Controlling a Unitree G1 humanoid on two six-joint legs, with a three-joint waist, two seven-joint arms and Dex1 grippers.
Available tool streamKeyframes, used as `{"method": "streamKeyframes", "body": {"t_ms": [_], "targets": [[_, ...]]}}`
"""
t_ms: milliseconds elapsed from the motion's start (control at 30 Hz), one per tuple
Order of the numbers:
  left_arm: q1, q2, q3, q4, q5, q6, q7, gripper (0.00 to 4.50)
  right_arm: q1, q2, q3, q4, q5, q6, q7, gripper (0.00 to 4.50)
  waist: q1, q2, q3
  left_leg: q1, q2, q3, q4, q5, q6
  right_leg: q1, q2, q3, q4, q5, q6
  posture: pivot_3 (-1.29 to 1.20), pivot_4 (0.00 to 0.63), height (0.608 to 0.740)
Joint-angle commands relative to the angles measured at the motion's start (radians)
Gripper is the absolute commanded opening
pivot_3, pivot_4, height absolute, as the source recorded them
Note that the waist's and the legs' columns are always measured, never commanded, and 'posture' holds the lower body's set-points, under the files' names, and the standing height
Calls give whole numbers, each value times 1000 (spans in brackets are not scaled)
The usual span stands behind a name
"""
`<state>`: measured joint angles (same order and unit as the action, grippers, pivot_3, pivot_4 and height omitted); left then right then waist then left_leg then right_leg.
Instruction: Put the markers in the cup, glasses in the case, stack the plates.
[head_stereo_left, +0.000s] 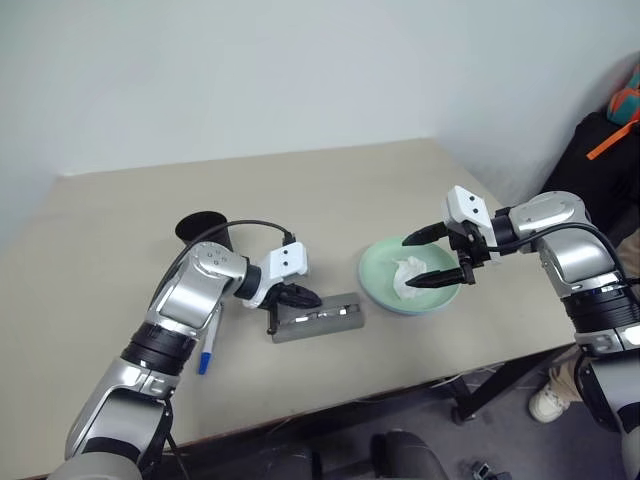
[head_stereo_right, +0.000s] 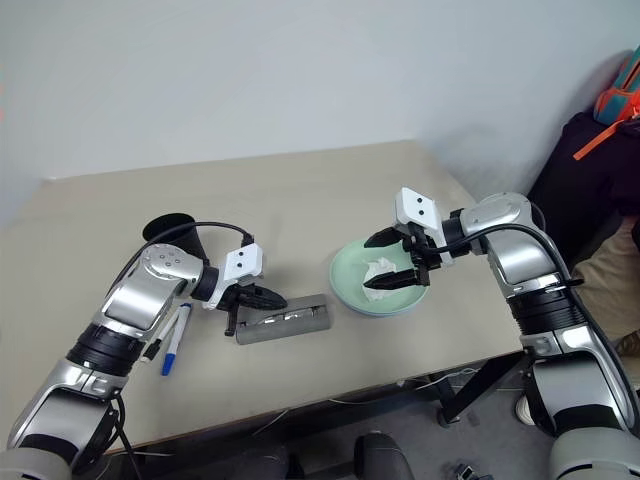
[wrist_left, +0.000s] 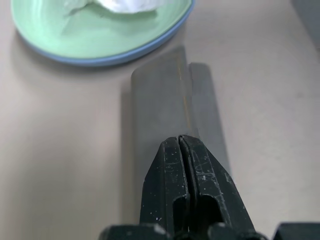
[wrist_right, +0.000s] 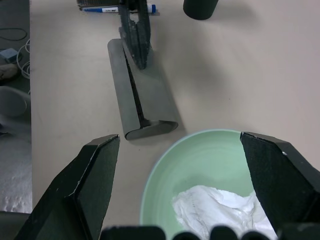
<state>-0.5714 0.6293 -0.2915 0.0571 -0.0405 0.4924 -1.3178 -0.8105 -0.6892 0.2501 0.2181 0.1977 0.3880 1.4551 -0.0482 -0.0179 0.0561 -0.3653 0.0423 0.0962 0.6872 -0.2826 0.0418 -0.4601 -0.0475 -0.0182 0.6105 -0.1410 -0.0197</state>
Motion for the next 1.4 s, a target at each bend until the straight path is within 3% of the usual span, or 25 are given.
{"method": "streamKeyframes", "body": {"t_ms": [33,467,700,1100,1200,1333,1400], "targets": [[27,23,-4,-77,-14,12,16,25,-25,-2,-25,-17,13,-10,-4,4182,-1,0,0,0,0,0,0,0,0,0,0,0,0,0,0,0,0,738],[99,25,-18,-64,-15,11,87,25,-24,1,-25,-27,13,-6,-9,4182,1,0,0,1,0,0,0,0,0,1,0,1,0,0,0,0,0,738],[76,43,41,-129,-65,58,117,25,-15,-5,-25,-40,17,3,-5,4182,1,0,0,2,0,0,0,0,1,1,0,1,0,0,0,0,0,738],[258,146,351,-543,-262,418,297,25,-8,-5,-17,-44,19,7,7,4182,-1,-1,0,3,1,-1,-4,0,0,0,0,2,-1,0,0,0,0,738],[332,187,470,-617,-322,522,323,615,-18,-1,-13,-27,15,-1,14,4182,-2,-1,1,3,1,-1,-3,0,0,1,0,2,-1,0,0,0,0,738],[420,243,598,-672,-382,571,334,1963,-27,4,-8,-10,13,-11,22,4182,-4,-1,1,4,1,-1,-3,0,0,1,0,2,-1,0,-1,0,0,738],[484,270,721,-658,-390,576,334,2646,-33,9,-5,2,11,-18,25,4182,-3,-1,1,5,1,-1,-3,0,0,1,0,2,-1,0,-1,0,0,738]]}}
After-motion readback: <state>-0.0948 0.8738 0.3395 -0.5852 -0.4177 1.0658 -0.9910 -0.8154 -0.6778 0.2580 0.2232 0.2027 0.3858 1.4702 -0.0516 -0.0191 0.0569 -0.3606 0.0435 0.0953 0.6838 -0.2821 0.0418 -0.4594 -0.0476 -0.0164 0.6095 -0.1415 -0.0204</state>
